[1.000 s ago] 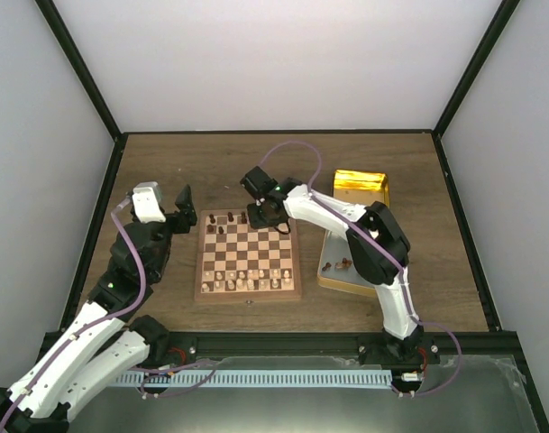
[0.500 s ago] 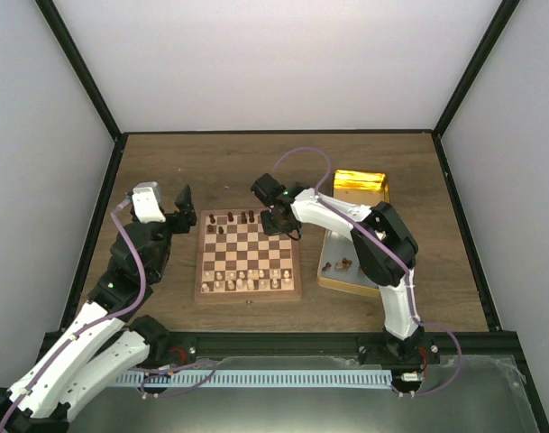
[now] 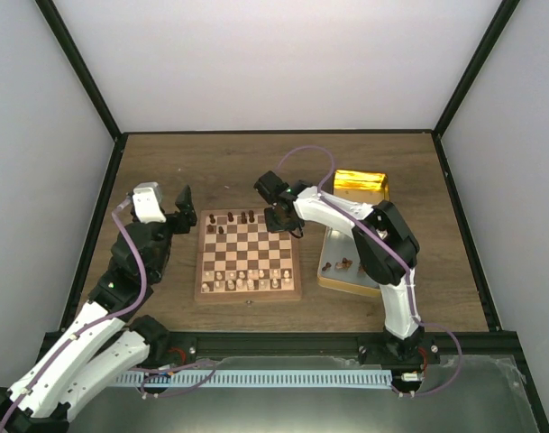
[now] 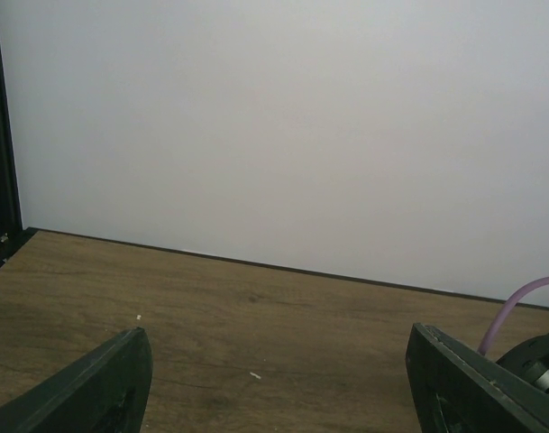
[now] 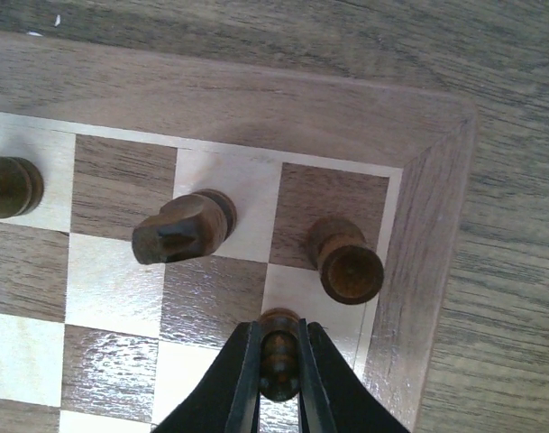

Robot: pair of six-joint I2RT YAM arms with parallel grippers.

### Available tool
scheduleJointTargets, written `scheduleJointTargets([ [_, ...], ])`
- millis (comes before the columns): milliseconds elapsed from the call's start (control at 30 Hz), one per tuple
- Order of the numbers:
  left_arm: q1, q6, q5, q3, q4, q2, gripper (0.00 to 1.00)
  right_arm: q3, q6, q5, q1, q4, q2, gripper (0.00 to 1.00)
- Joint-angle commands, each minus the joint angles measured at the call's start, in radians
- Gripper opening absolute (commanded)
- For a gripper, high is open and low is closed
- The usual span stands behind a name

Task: Set up the chess pieces on the board
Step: Place the chess piece on the chessboard, then pick up the chess piece from the storage box.

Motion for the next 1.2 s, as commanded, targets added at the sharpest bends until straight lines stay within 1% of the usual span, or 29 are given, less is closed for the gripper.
scheduleJointTargets([
  [0,0.004,0.005,-0.008,-0.008,0.011,0.001,0.79,-0.013,0.025,0.043,-0.007,-0.025,-0.025,0.11],
  [167,0.004,0.005,-0.005,-0.007,0.012,0.002,0.79,-0.006,0.026,0.035,-0.007,-0.023,-0.026,0.17],
  [300,0.004,0.006,-0.005,-0.007,0.012,0.002,0.79,0.001,0.031,0.012,-0.010,-0.024,-0.039,0.26],
  [367,0.004,0.004,-0.003,-0.006,0.013,0.003,0.79,0.009,0.041,0.010,-0.014,-0.033,-0.051,0.28],
  [500,0.004,0.004,0.000,-0.007,0.014,0.005,0.79,-0.006,0.054,-0.006,-0.026,-0.013,-0.114,0.32],
  [600,0.004,0.004,0.003,-0.006,0.015,0.005,0.79,-0.047,0.070,-0.013,-0.040,0.010,-0.181,0.36],
  [667,0.004,0.004,0.005,-0.005,0.016,0.007,0.79,-0.104,0.091,-0.001,-0.055,0.032,-0.240,0.37],
  [800,0.004,-0.001,0.009,-0.006,0.016,0.008,0.79,-0.268,0.162,0.060,-0.112,0.053,-0.376,0.37],
  [1000,0.004,-0.010,0.025,-0.007,0.023,0.028,0.79,-0.507,0.304,0.163,-0.201,-0.028,-0.583,0.34],
  [1167,0.004,-0.015,0.039,-0.006,0.034,0.049,0.79,-0.638,0.395,0.165,-0.258,-0.064,-0.666,0.31],
])
